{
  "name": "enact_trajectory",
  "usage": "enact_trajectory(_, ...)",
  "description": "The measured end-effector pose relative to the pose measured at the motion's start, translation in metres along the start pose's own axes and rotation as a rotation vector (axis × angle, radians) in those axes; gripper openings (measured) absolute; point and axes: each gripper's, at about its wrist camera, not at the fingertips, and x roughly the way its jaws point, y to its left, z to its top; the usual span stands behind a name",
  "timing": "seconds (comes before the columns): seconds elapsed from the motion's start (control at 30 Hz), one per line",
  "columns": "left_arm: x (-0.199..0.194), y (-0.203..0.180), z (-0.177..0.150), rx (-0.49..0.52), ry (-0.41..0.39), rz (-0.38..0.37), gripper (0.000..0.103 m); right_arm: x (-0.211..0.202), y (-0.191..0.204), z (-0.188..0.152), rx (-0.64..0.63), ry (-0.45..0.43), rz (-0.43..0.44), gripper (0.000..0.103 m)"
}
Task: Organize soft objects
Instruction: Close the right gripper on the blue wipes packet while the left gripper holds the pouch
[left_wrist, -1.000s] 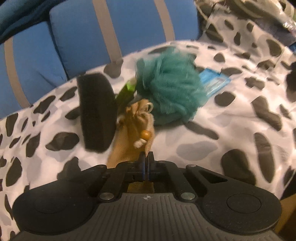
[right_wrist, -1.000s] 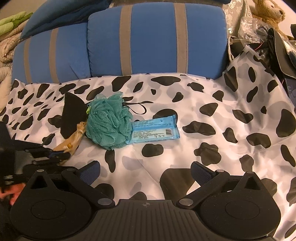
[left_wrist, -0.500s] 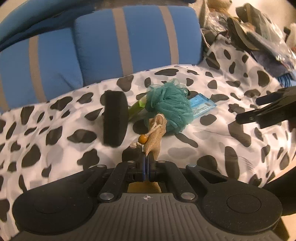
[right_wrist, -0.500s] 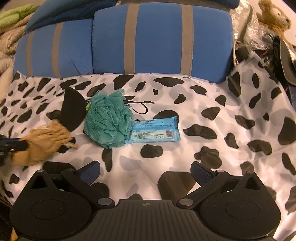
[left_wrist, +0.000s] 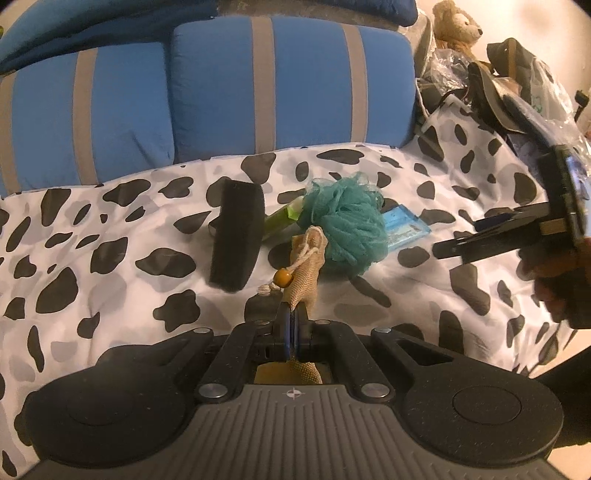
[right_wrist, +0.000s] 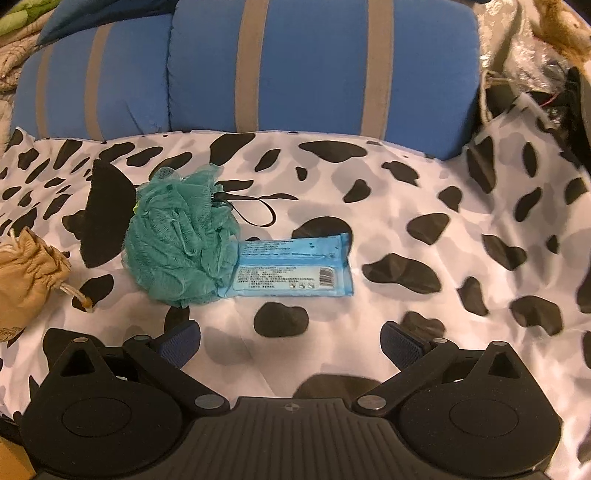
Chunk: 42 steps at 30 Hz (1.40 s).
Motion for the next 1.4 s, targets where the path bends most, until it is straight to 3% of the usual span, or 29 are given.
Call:
enact_trajectory(0.33,0.001,0.000,0.004,-0.011,-0.006,-0.020,0.002,0.043,-0.012,0.011,0.023,0.028,0.023,0.103)
enact_trajectory(0.6,0.003,-0.001,0.006,-0.011,-0.004,-0.033,0.002,0.065,-0.029,0.023,0.118,0.026,0.047,0.102)
enact_trajectory(0.97,0.005,-0.002,0.007,-0.010,0.005,-0.043,0.002,0.096,-0.052,0.019,0.256,0.070,0.081,0.088)
enact_trajectory(1.1,0.007,-0.003,0.007,-0.010,0.011,-0.041,0.002,0.094,-0.053,0.019,0.275,0.047,0.088,0.071)
enact_trajectory(1.2,0.008,-0.003,0.006,-0.014,0.017,-0.036,0.002,0.090,-0.055,0.021,0.290,0.027,0.085,0.049)
enact_trajectory(1.23,0.009,-0.004,0.006,-0.014,0.018,-0.035,0.002,0.088,-0.057,0.022,0.300,0.016,0.085,0.033)
enact_trajectory(1.3,0.009,-0.004,0.006,-0.014,0.020,-0.033,0.002,0.082,-0.059,0.024,0.314,-0.004,0.079,0.014)
enact_trajectory(1.33,0.010,-0.004,0.006,-0.014,0.020,-0.033,0.002,0.078,-0.058,0.025,0.309,-0.016,0.076,0.008)
enact_trajectory(1.4,0.010,-0.005,0.006,-0.012,0.021,-0.033,0.002,0.068,-0.054,0.028,0.287,-0.044,0.074,0.006)
